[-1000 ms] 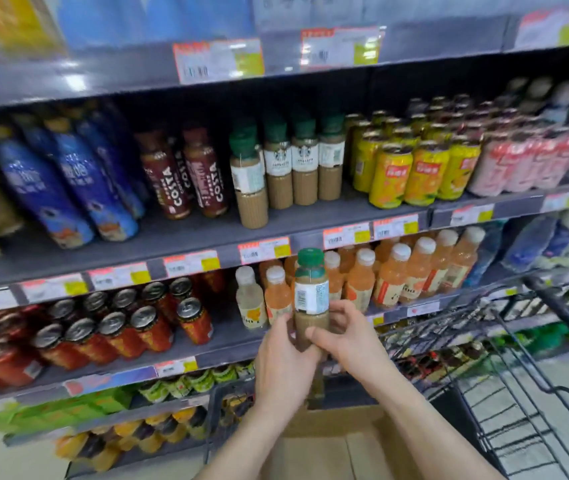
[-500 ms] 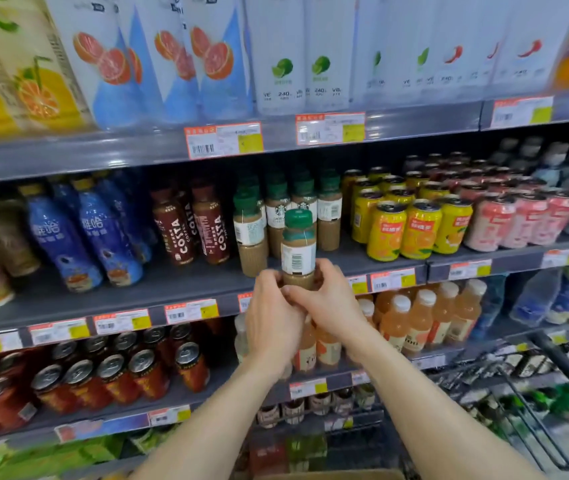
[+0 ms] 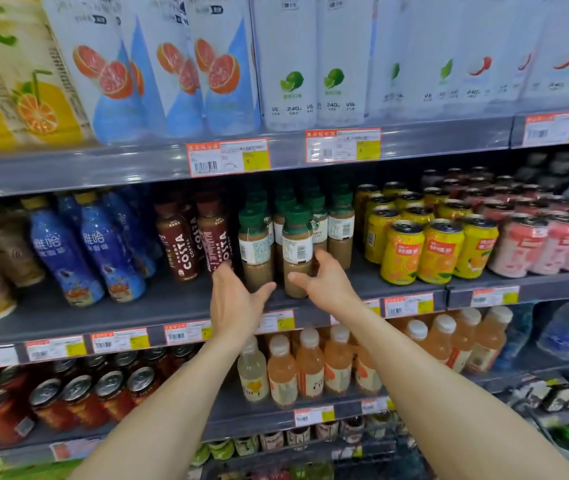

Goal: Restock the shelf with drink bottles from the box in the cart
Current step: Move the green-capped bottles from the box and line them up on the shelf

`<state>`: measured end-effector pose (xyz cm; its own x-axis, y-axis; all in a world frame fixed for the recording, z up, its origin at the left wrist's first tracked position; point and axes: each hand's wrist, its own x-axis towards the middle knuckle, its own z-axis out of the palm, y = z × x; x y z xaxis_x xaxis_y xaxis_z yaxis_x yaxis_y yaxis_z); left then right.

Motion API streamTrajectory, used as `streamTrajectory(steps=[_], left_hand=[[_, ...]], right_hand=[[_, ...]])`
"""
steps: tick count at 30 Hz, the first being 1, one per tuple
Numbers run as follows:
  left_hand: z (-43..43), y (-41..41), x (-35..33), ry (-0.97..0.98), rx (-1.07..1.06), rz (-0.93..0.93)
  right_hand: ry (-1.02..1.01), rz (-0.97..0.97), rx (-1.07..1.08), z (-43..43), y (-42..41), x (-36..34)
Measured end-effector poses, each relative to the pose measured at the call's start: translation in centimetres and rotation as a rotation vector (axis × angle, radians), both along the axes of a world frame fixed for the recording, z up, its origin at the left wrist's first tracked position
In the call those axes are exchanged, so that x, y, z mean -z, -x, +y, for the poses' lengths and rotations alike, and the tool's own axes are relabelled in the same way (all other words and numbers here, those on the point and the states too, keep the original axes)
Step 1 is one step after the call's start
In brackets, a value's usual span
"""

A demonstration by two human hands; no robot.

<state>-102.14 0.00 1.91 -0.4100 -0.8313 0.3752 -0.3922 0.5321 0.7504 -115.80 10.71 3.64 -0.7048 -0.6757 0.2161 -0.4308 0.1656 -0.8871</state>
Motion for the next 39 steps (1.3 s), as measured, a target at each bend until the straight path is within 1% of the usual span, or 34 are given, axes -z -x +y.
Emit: streamTrajectory(steps=[2,4,7,9,14,17,23,27,30,33,36,39], left_hand=[[-1.1,0.6,0.3,-0.012,0.057,-0.025],[-1.6,1.0,0.6,-0.003,0.066,-0.05],[-1.7,1.6,0.9,0.035,-0.003,-0.186],[-1.7,1.8,1.1,0.051,-0.032,-0.235],[-1.8,1.8,1.6,0.087,-0.047,-0.258],[-1.5,1.5,1.6,0.108,-0.04,-0.237],[-1.2,1.4,0.9,0.074,-0.011,-0.178],[-0.9,1.3,1.1,0.067,-0.001,-0.214],[-0.9,1.1,1.4,0.106,0.016,-0.249],[-1.1,1.0,1.7,0.15,0.034,-0.246],[-1.3,1.3,1.5,0.148,0.016,-0.245],[-1.2,1.5,1.4,0.132,-0.001,-0.263]], right_hand=[[-0.001,0.005,0.013,-0.5,0.1,0.6],[0.008,0.027,0.042,-0.8,0.0,1.0],[0.014,0.09,0.099,-1.1,-0.2,1.8],[0.02,0.09,0.119,-1.0,-0.3,2.1],[-0.048,0.11,0.114,-0.9,-0.2,2.1],[-0.088,0.116,0.108,-0.9,-0.4,1.9],[-0.081,0.109,0.147,-0.9,-0.7,1.6],[-0.084,0.118,0.163,-0.8,-0.6,1.8],[-0.094,0.139,0.155,-0.8,-0.7,1.9],[-0.117,0.146,0.142,-0.6,-0.7,1.7],[-0.119,0.154,0.124,-0.5,-0.7,1.5],[-0.118,0.122,0.116,-0.4,-0.6,1.4]])
